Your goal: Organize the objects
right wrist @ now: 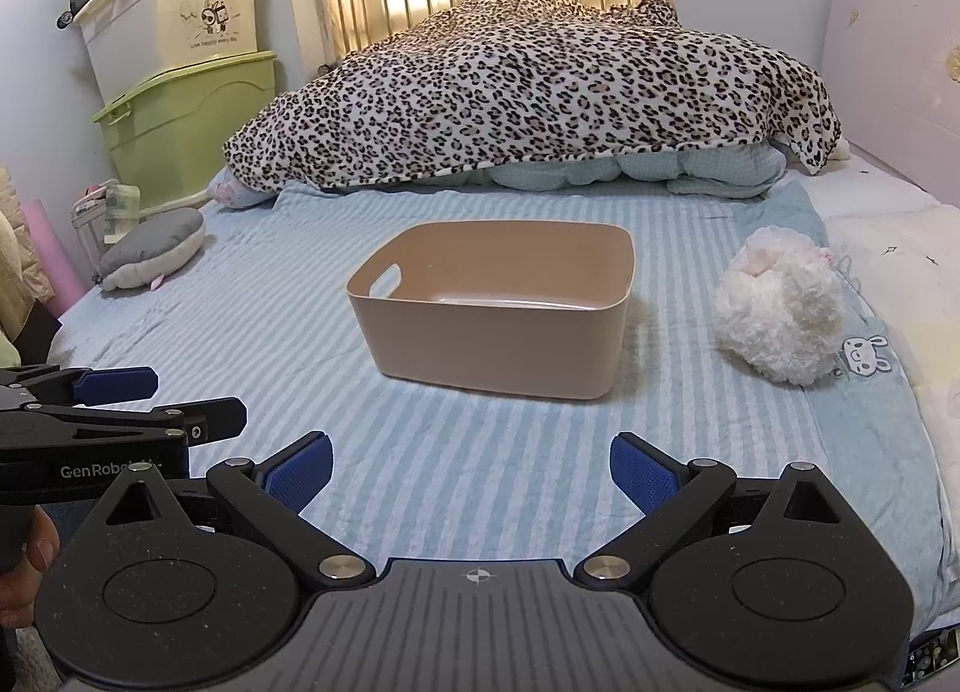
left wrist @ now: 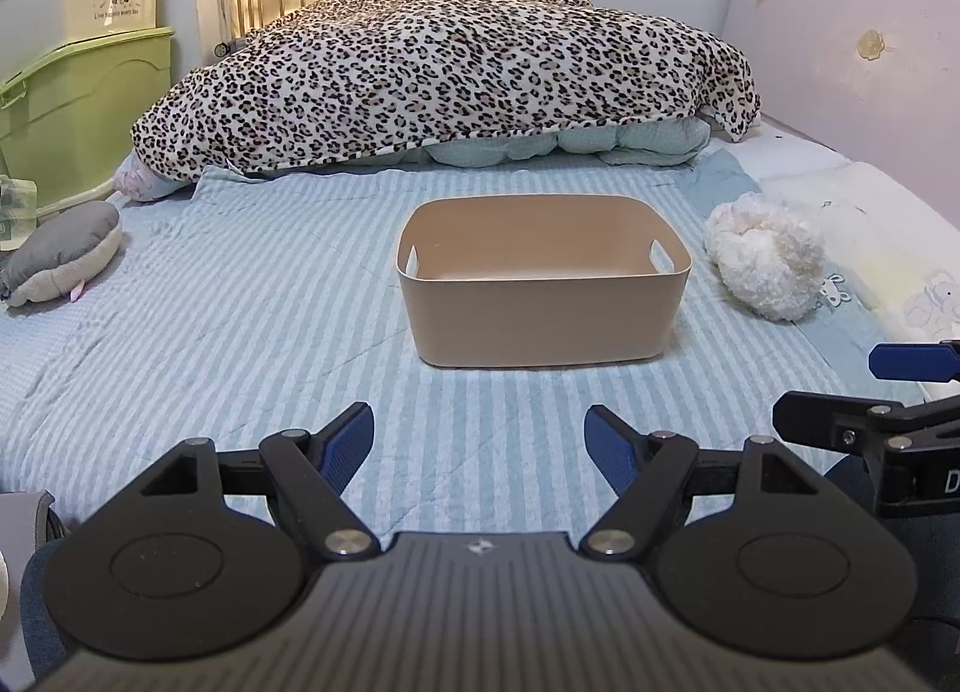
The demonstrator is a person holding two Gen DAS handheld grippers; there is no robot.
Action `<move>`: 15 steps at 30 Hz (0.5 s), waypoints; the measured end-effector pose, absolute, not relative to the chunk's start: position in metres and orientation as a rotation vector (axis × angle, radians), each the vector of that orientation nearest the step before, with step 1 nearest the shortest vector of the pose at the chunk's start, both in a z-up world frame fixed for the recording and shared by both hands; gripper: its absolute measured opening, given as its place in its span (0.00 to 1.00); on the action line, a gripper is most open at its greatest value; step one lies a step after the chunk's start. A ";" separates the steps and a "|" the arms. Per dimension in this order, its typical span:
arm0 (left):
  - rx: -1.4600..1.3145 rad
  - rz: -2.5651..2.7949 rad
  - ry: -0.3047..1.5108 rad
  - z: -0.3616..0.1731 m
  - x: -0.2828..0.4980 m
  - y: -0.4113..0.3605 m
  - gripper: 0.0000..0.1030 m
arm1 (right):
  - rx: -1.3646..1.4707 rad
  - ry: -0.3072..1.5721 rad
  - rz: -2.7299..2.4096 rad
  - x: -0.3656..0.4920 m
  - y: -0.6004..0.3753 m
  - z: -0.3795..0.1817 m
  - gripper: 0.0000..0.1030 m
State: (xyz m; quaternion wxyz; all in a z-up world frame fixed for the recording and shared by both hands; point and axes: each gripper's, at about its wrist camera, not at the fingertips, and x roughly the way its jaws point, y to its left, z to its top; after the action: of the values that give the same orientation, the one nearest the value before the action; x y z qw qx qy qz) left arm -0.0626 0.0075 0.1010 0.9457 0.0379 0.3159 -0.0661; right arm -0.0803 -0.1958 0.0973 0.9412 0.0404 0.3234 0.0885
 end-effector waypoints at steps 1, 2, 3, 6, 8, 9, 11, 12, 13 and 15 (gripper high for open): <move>0.075 -0.135 0.646 0.101 -0.063 0.008 0.76 | 0.083 0.659 0.181 -0.080 -0.196 0.097 0.97; 0.074 -0.134 0.648 0.101 -0.062 0.008 0.76 | 0.082 0.659 0.182 -0.080 -0.196 0.097 0.97; 0.075 -0.133 0.649 0.101 -0.063 0.008 0.76 | 0.081 0.659 0.183 -0.080 -0.195 0.097 0.97; 0.075 -0.135 0.648 0.102 -0.062 0.008 0.76 | 0.083 0.660 0.185 -0.080 -0.194 0.097 0.97; 0.073 -0.136 0.649 0.102 -0.062 0.008 0.76 | 0.084 0.661 0.187 -0.080 -0.194 0.097 0.97; 0.074 -0.136 0.649 0.102 -0.062 0.008 0.76 | 0.083 0.662 0.189 -0.080 -0.194 0.097 0.97; 0.073 -0.137 0.649 0.102 -0.062 0.008 0.76 | 0.084 0.667 0.192 -0.079 -0.194 0.096 0.97; 0.071 -0.137 0.649 0.102 -0.062 0.009 0.76 | 0.084 0.670 0.193 -0.078 -0.194 0.096 0.97; 0.069 -0.136 0.649 0.102 -0.062 0.009 0.76 | 0.085 0.672 0.193 -0.078 -0.194 0.095 0.97; 0.066 -0.134 0.649 0.102 -0.061 0.010 0.76 | 0.087 0.677 0.195 -0.077 -0.194 0.094 0.97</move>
State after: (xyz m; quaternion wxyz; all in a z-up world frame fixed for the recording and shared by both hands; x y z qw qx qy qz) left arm -0.0609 0.0104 0.1019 0.9451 0.0324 0.3183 -0.0657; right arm -0.0772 -0.1941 0.0941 0.9377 0.0427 0.3314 0.0956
